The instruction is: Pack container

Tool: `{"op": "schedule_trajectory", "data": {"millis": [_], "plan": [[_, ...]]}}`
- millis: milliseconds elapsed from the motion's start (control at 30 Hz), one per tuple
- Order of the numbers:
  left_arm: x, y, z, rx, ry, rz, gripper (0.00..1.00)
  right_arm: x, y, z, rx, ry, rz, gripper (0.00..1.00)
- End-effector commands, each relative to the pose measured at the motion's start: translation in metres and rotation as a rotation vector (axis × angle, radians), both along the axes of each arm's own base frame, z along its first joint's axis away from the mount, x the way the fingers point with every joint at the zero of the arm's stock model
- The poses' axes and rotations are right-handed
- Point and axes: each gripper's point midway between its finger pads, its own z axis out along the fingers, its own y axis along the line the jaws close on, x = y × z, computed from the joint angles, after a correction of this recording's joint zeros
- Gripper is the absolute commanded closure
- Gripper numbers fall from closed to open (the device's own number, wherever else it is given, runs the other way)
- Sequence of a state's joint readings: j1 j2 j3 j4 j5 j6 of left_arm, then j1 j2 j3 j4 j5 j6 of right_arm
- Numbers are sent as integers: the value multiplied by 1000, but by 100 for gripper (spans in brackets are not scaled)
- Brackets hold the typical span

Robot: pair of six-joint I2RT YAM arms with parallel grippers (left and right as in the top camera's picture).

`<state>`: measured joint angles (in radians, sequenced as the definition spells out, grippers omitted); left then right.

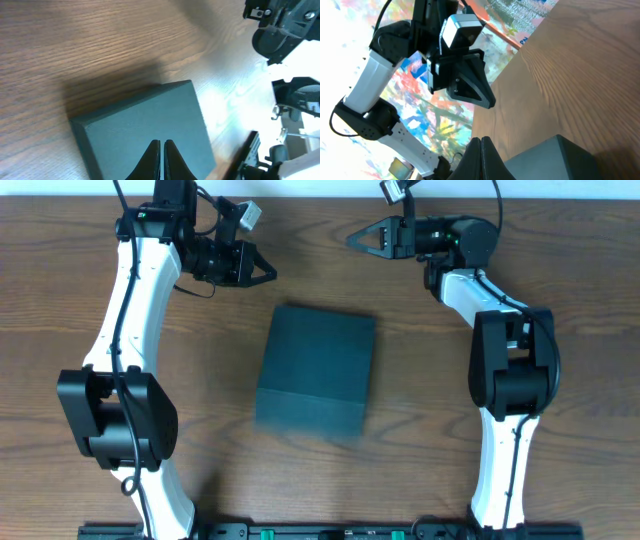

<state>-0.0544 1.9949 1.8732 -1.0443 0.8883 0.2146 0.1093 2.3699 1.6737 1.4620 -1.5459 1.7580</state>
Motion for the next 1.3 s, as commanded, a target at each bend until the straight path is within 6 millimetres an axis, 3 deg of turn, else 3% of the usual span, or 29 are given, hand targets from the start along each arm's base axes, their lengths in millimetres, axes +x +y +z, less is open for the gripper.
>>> {"op": "schedule_trajectory", "data": {"millis": [0, 133, 267, 433, 567, 700, 833, 933, 1133, 1267], "plan": [[0, 2, 7, 38, -55, -13, 94, 0, -5, 3, 0, -104, -1, 98], [5, 5, -3, 116, -41, 33, 94, 10, -10, -6, 5, -178, -16, 98], [6, -4, -4, 136, -59, 21, 94, 32, -13, -27, 9, -166, -78, 99], [5, -16, -4, 141, -66, 12, 94, 85, -26, -88, -117, 32, -391, 99], [11, -6, -11, 197, -27, 97, 94, 118, -53, -132, -277, 175, -662, 98], [12, -5, -12, 206, -15, 118, 94, 136, -75, -148, -395, 185, -814, 98], [10, -7, -10, 211, -28, 104, 94, 148, -102, -149, -605, 154, -914, 98], [12, -6, -11, 227, -43, 99, 94, 146, -110, -131, -727, 86, -880, 98], [14, 0, -15, 278, -88, 71, 94, 118, -113, -79, -889, -24, -718, 99], [14, 0, -15, 285, -107, 50, 94, 96, -120, -57, -1004, -71, -660, 98]]}}
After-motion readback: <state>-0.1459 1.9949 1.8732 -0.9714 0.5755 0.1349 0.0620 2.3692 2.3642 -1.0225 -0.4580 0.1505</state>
